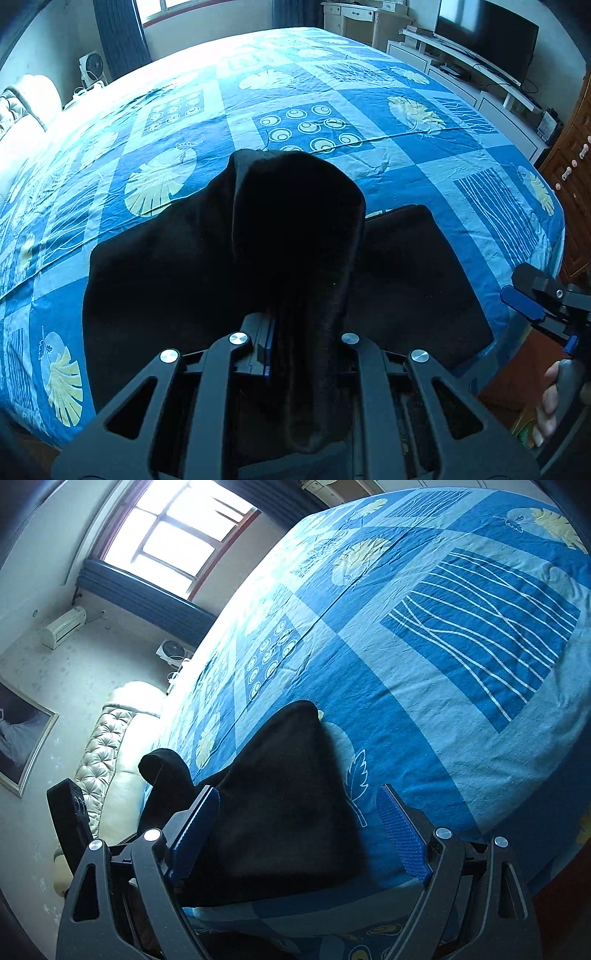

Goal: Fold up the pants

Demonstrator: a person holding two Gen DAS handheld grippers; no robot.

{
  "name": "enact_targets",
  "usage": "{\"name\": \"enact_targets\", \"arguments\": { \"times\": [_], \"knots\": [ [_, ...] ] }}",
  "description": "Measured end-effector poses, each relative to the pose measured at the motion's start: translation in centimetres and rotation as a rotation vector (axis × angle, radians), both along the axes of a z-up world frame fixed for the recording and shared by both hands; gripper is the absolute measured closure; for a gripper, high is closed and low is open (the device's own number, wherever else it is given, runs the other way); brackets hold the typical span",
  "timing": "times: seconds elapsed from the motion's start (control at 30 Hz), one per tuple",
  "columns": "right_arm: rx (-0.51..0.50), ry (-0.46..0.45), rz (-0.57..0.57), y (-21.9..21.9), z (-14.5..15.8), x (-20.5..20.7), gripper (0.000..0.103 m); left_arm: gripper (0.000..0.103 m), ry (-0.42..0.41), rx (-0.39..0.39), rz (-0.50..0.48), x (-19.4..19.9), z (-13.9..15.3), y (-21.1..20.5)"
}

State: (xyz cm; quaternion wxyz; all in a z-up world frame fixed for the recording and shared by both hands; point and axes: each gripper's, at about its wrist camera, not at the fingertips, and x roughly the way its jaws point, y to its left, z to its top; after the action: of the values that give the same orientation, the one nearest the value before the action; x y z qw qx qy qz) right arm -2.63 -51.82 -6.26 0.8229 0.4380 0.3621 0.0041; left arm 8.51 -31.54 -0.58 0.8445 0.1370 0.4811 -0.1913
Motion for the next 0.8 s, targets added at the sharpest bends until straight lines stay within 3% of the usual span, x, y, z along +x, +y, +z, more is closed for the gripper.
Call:
{"name": "enact_targets", "arguments": {
  "times": [0.27,0.8],
  "knots": [
    [0.042,-0.004,-0.021,-1.1,-0.8,-1.0,0.017,0.088,-0.056,0.092,0.013,-0.7,-2.4,-2.0],
    [0.092,0.027,-0.041,-2.2,-2.1,-2.3,0.017,0.085,-0.106,0.141,0.006,-1.4,-3.2,-2.9]
  ]
}}
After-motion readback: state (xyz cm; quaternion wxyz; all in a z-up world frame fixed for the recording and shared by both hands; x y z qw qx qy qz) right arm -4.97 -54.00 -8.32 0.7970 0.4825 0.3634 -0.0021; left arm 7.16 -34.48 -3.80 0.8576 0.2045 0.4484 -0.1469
